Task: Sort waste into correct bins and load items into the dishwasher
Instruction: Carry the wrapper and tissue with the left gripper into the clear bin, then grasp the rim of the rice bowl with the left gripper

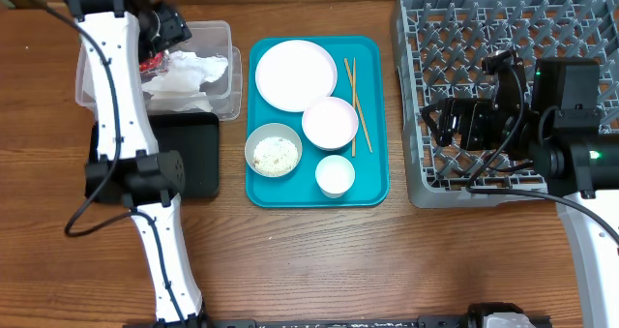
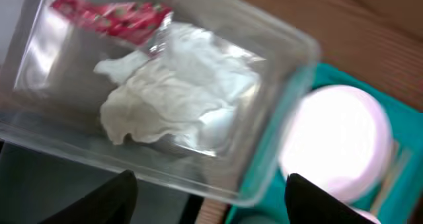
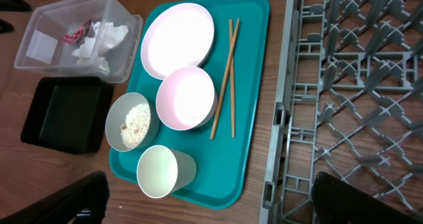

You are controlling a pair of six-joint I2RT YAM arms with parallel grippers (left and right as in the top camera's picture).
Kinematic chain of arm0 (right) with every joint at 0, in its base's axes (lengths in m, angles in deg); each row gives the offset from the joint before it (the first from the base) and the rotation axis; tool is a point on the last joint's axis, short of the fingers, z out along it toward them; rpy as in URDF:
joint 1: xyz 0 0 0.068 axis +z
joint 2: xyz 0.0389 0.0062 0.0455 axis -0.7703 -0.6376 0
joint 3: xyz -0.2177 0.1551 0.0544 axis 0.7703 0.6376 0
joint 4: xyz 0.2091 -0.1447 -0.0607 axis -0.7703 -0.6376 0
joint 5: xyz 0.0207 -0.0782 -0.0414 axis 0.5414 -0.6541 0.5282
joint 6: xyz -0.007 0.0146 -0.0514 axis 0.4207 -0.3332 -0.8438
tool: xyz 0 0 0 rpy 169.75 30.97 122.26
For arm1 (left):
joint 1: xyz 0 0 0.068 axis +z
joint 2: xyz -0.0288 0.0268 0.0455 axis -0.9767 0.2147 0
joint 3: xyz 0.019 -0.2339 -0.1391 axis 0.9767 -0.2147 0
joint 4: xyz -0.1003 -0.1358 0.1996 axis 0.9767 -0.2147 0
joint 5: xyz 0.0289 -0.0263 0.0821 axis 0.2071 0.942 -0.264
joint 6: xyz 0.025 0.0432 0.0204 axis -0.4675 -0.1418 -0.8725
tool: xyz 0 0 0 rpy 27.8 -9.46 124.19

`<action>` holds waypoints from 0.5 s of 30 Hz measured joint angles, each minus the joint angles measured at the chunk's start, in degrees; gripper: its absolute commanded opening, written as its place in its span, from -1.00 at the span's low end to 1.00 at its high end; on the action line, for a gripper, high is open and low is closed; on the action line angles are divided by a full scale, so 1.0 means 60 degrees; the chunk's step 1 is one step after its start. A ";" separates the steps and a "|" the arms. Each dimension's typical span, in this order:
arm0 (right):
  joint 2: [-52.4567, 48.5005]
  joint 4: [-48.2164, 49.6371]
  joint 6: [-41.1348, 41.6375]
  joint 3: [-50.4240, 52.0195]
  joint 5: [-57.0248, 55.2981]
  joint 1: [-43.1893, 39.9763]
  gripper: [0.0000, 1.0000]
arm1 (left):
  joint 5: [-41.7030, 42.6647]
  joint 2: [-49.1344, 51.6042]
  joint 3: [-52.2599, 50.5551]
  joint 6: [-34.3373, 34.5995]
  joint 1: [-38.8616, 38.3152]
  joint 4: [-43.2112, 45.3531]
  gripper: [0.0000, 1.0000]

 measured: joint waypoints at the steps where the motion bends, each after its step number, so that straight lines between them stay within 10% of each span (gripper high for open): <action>1: 0.0000 0.0000 0.0000 0.0000 0.0047 0.0000 1.00 | 0.0342 -0.0233 0.0175 -0.0317 -0.0018 -0.0007 0.47; 15: 0.0000 -0.0175 0.0000 0.0000 0.0171 0.0000 1.00 | 0.1315 -0.3796 -0.2736 -0.1472 -0.3224 -0.0018 0.46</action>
